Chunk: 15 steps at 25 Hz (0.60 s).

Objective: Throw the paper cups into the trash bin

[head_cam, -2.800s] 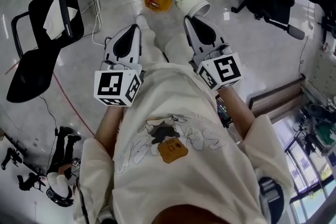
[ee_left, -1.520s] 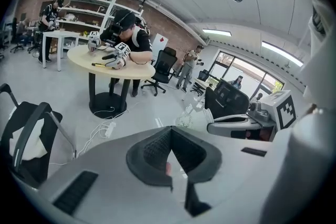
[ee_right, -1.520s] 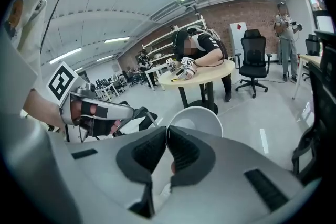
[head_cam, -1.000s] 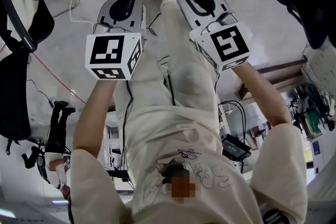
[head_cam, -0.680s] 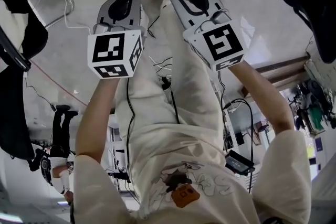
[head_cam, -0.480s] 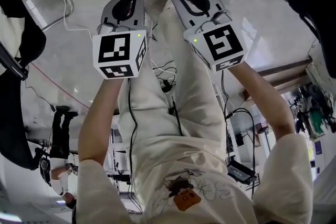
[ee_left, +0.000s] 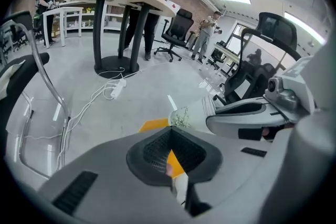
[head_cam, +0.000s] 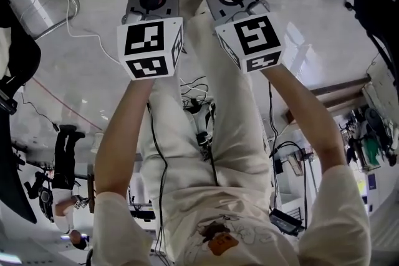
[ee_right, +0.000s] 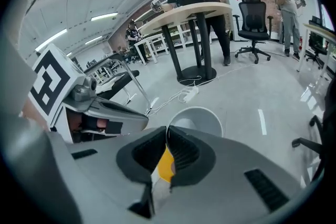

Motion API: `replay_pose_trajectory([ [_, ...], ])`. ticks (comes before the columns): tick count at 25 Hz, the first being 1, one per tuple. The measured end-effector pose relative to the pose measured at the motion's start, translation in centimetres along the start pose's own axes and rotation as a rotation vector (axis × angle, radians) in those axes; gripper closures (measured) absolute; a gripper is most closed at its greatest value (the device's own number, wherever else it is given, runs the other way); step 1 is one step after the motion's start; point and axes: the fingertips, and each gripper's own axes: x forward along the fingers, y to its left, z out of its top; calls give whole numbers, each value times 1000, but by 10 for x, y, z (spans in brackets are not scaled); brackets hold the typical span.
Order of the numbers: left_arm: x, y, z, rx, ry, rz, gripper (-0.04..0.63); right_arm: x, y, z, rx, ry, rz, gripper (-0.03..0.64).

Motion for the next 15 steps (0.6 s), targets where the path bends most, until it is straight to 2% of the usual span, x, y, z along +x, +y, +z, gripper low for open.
replay_pose_trajectory([
  [6,42,13,-26,-56,24,29,591,30,-5,-36,0,35,0,592],
  [15,96,34,-73,-40,87,44,591,84,-19,-86,-40,120,-16,592],
])
